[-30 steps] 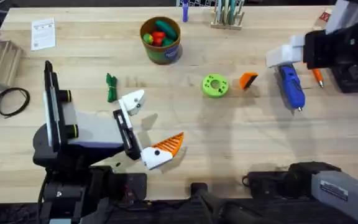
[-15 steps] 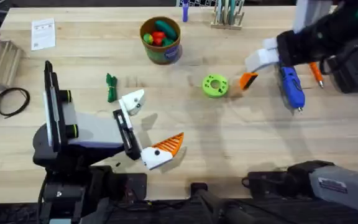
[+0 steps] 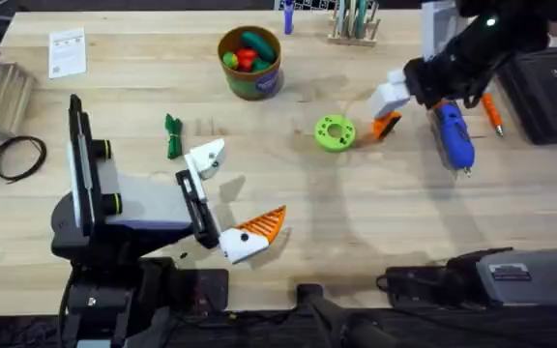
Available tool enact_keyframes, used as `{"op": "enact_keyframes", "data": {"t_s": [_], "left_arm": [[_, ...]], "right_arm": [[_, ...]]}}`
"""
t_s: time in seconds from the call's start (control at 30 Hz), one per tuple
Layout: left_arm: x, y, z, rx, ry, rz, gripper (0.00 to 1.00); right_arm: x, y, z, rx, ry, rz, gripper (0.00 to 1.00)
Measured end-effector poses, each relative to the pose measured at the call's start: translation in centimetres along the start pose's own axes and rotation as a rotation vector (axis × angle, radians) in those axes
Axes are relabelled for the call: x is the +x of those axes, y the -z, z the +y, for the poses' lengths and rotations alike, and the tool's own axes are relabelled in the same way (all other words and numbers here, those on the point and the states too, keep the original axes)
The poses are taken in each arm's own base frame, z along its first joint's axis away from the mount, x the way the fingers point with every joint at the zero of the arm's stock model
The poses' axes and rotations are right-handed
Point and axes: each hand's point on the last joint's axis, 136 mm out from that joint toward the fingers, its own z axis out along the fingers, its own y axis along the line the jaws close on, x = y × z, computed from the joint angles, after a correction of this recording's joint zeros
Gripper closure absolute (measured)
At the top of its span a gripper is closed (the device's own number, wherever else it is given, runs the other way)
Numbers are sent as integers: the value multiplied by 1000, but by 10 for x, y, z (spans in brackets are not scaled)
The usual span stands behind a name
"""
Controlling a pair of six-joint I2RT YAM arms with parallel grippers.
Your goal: Pick up the gripper from the table and insert it into the empty holder that is missing its gripper. Then pick up a screw, insert it into the mounting hole, and use the screwdriver to tighten it. Finally, clean up the table by picking up the vegetable and placing it into the bucket.
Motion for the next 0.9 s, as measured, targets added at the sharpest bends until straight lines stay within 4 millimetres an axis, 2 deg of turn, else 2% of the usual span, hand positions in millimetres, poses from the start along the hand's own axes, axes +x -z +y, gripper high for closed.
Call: {"op": "enact_keyframes", "data": {"t_s": [0.5,0.7,0.9], "left_arm": [[0,0,0,0,-1,0,15],[0,0,0,0,0,0,15],[0,0,0,0,-1,0,15]], "right_arm": [[-7,-50,0,-5,-11,105,10],[-12,-56,0,-6,-11,97,40],[-8,-55,0,-7,-15,111,95]]}}
